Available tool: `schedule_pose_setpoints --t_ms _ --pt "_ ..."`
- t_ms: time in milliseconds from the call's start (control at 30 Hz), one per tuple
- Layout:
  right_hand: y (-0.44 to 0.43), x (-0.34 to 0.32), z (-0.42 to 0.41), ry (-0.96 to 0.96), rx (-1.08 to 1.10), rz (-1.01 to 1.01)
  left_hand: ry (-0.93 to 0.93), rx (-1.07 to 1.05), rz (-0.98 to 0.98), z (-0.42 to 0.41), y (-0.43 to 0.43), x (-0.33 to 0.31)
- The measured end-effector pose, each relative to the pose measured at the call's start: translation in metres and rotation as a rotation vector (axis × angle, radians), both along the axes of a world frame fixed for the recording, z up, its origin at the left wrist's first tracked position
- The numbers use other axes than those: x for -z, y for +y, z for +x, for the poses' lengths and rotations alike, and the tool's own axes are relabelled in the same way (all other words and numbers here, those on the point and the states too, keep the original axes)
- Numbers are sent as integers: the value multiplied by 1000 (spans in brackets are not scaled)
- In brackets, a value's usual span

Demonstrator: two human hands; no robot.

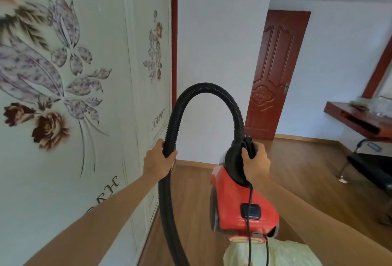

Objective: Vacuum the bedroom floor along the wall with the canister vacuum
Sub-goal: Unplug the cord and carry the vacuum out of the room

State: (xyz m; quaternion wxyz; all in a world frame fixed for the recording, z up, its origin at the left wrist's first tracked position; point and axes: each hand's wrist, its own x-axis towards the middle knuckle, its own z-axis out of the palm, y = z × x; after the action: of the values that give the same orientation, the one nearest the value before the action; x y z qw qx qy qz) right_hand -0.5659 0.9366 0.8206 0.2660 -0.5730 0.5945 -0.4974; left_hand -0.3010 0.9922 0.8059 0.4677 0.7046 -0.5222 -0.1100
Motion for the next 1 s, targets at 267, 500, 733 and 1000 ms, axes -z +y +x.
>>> schedule_pose_setpoints --t_ms 267,500,733,1000 --pt "-100 13 33 24 -7 14 24 9 22 37 -104 30" --pt "-211 30 89 51 28 51 27 17 44 83 -223 51" --pt "-304 40 128 0 80 77 52 75 64 123 -327 55" --pt "-379 47 154 4 113 116 50 107 89 149 -413 65"
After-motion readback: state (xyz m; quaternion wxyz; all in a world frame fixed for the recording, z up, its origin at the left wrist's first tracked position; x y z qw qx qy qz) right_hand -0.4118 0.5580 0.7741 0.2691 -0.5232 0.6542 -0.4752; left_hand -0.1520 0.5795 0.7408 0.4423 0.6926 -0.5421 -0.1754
